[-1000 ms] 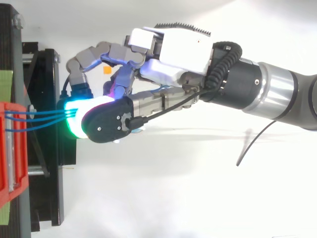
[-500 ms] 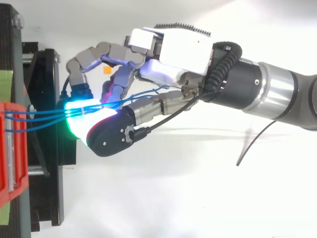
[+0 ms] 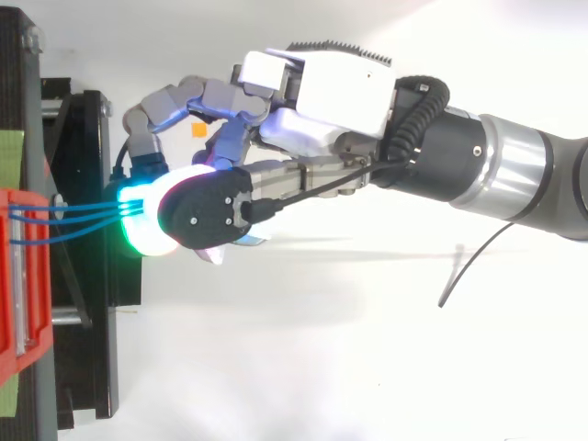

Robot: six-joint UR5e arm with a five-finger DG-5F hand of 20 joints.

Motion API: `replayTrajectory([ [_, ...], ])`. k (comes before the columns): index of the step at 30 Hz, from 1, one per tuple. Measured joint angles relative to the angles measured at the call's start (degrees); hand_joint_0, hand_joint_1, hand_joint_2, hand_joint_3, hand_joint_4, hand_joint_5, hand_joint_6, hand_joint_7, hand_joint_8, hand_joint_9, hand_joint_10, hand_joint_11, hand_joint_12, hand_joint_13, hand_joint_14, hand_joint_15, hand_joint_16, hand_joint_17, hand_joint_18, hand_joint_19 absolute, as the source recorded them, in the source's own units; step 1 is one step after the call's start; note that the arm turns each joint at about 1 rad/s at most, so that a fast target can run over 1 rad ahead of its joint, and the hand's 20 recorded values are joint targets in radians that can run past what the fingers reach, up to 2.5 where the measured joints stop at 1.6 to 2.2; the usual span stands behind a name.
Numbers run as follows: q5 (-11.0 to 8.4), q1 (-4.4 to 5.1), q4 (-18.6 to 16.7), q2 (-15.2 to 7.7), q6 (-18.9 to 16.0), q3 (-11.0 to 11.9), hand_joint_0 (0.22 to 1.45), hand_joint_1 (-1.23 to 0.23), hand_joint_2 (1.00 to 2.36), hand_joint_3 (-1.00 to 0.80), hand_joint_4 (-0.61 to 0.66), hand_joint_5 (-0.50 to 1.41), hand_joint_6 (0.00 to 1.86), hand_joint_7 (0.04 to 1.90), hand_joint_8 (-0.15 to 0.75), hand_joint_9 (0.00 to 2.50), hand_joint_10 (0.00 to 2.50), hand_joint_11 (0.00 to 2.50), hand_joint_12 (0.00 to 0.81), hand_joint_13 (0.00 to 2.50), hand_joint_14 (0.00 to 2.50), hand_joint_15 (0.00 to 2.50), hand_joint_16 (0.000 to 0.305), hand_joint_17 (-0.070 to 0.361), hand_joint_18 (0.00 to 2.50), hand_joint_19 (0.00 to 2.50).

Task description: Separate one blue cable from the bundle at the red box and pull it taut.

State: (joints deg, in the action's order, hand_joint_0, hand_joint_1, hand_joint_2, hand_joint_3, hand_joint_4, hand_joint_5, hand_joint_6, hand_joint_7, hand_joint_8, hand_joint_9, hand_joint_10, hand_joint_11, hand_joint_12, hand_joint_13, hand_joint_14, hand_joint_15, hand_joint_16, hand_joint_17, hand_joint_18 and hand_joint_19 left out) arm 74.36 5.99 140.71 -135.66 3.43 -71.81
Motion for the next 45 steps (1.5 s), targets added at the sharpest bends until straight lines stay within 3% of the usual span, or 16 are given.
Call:
replayTrajectory([
  [3, 0.0, 0.0, 0.0, 0.0, 0.0, 0.0, 0.6, -0.62, 1.02, -0.23, 0.03, -0.16, 0.85, 1.28, 0.279, 1.49, 0.02, 1.77, 0.37, 1.24, 0.03, 1.07, 0.054, 0.121, 0.96, 0.9],
  [8, -0.05, 0.02, 0.0, 0.0, 0.0, 0.0, 0.63, -0.79, 1.03, -0.07, 0.0, -0.16, 0.87, 1.35, 0.278, 1.45, 0.02, 1.76, 0.377, 1.21, 0.03, 1.07, 0.056, 0.126, 0.95, 0.88],
  [11, -0.08, 0.04, 0.0, 0.0, 0.0, 0.0, 0.66, -0.85, 1.03, -0.08, -0.06, -0.18, 0.89, 1.33, 0.267, 1.39, 0.02, 1.76, 0.364, 1.16, 0.04, 1.06, 0.054, 0.122, 0.89, 0.85],
  [15, -0.09, 0.06, 0.0, 0.0, 0.0, 0.0, 0.74, -0.93, 1.02, -0.26, -0.07, -0.19, 0.9, 1.36, 0.257, 1.36, 0.02, 1.76, 0.357, 1.13, 0.04, 1.04, 0.054, 0.121, 0.86, 0.81],
  [17, -0.09, 0.07, 0.0, 0.0, 0.0, 0.0, 0.78, -0.9, 1.0, -0.48, -0.05, -0.19, 0.9, 1.32, 0.252, 1.35, 0.02, 1.75, 0.353, 1.12, 0.04, 1.04, 0.053, 0.12, 0.85, 0.8],
  [21, -0.09, 0.07, 0.0, 0.0, 0.0, 0.0, 0.75, -0.89, 1.0, -0.5, -0.02, -0.19, 0.89, 1.29, 0.251, 1.35, 0.02, 1.75, 0.353, 1.12, 0.04, 1.03, 0.053, 0.119, 0.85, 0.79],
  [25, -0.09, 0.07, 0.0, 0.0, 0.0, 0.0, 0.56, -0.87, 1.0, -0.5, 0.02, -0.18, 0.89, 1.24, 0.271, 1.39, 0.02, 1.74, 0.365, 1.13, 0.04, 1.04, 0.054, 0.121, 0.87, 0.82],
  [27, -0.09, 0.07, 0.0, 0.0, 0.0, 0.0, 0.47, -0.74, 1.0, -0.5, 0.06, -0.17, 0.88, 1.22, 0.318, 1.43, 0.02, 1.73, 0.412, 1.19, 0.03, 1.04, 0.061, 0.138, 0.95, 0.83],
  [29, -0.09, 0.07, 0.0, 0.0, 0.0, 0.0, 0.45, -0.63, 1.0, -0.5, 0.06, -0.17, 0.88, 1.17, 0.323, 1.46, 0.02, 1.71, 0.421, 1.22, 0.03, 1.03, 0.063, 0.142, 0.98, 0.82],
  [33, -0.09, 0.07, 0.0, 0.0, 0.0, 0.0, 0.51, -0.39, 1.0, -0.5, 0.05, -0.16, 0.86, 1.19, 0.284, 1.49, 0.02, 1.73, 0.385, 1.23, 0.03, 1.04, 0.059, 0.132, 0.97, 0.88],
  [35, -0.09, 0.06, 0.0, 0.0, 0.0, 0.0, 0.57, -0.35, 1.0, -0.5, 0.03, -0.15, 0.85, 1.21, 0.263, 1.48, 0.02, 1.73, 0.37, 1.22, 0.04, 1.06, 0.055, 0.123, 0.94, 0.9],
  [37, -0.09, 0.06, 0.0, 0.0, 0.0, 0.0, 0.63, -0.41, 1.0, -0.5, 0.02, -0.15, 0.84, 1.23, 0.245, 1.49, 0.02, 1.74, 0.357, 1.22, 0.03, 1.06, 0.053, 0.12, 0.94, 0.91],
  [45, -0.09, 0.07, 0.0, 0.0, 0.0, 0.0, 0.6, -0.65, 1.02, -0.13, 0.03, -0.15, 0.84, 1.21, 0.298, 1.47, 0.02, 1.73, 0.4, 1.23, 0.03, 1.05, 0.061, 0.138, 0.97, 0.86],
])
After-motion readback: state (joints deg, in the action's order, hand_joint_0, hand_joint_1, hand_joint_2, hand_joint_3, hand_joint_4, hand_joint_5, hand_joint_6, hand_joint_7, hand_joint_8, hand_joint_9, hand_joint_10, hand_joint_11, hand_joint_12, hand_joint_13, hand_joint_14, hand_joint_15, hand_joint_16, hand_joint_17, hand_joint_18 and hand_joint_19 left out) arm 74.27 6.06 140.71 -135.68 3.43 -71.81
